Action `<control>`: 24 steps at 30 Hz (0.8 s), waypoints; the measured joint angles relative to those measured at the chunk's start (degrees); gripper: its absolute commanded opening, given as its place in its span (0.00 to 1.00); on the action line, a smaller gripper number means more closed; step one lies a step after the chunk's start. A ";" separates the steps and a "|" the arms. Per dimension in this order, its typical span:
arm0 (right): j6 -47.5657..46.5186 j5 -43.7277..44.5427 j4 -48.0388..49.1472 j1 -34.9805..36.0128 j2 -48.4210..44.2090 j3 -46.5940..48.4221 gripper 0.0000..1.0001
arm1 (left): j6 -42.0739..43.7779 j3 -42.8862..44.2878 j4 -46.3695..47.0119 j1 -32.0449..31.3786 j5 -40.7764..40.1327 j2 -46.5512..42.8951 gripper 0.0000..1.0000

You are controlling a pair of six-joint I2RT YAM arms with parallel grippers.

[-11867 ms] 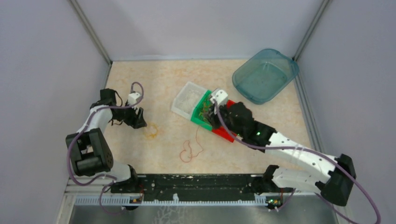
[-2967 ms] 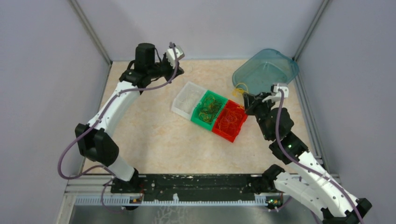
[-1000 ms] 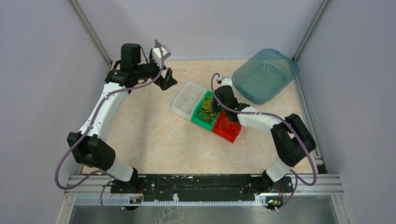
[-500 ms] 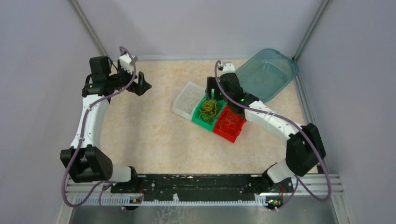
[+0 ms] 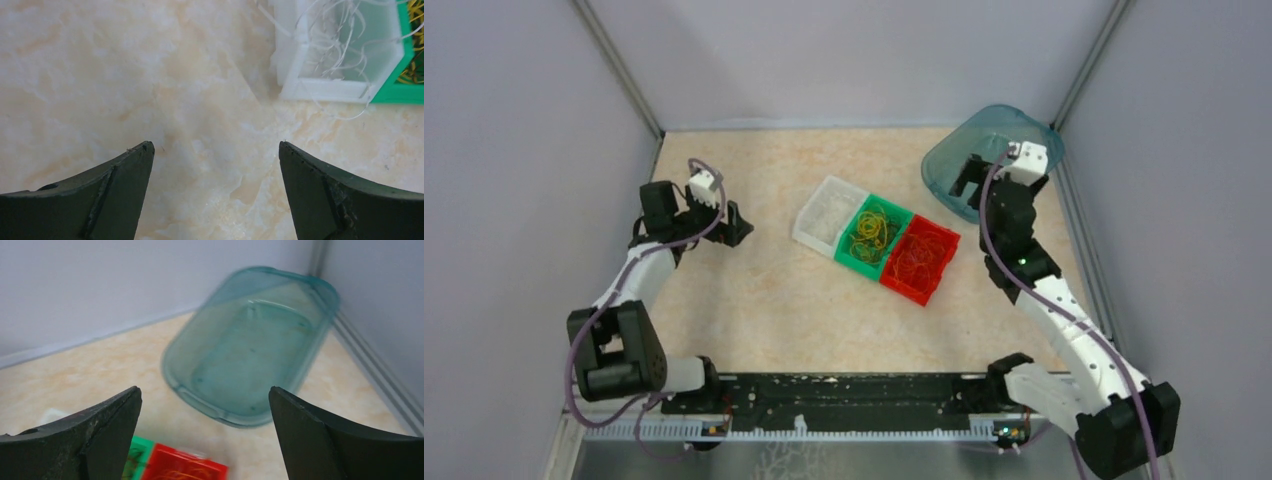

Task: Untangle the cables
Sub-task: Reset both arms

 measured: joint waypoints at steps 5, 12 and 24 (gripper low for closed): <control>-5.60 8.74 12.26 -4.81 -1.42 -17.07 0.99 | -4.09 -9.88 13.40 0.02 -1.33 3.67 1.00; -8.81 15.45 28.57 -12.02 5.86 -29.46 0.99 | -9.88 -19.63 36.26 0.02 -3.41 9.77 1.00; -9.07 12.20 49.92 -13.55 21.75 -37.97 0.99 | -16.35 -32.87 65.53 -0.92 -10.14 12.09 0.99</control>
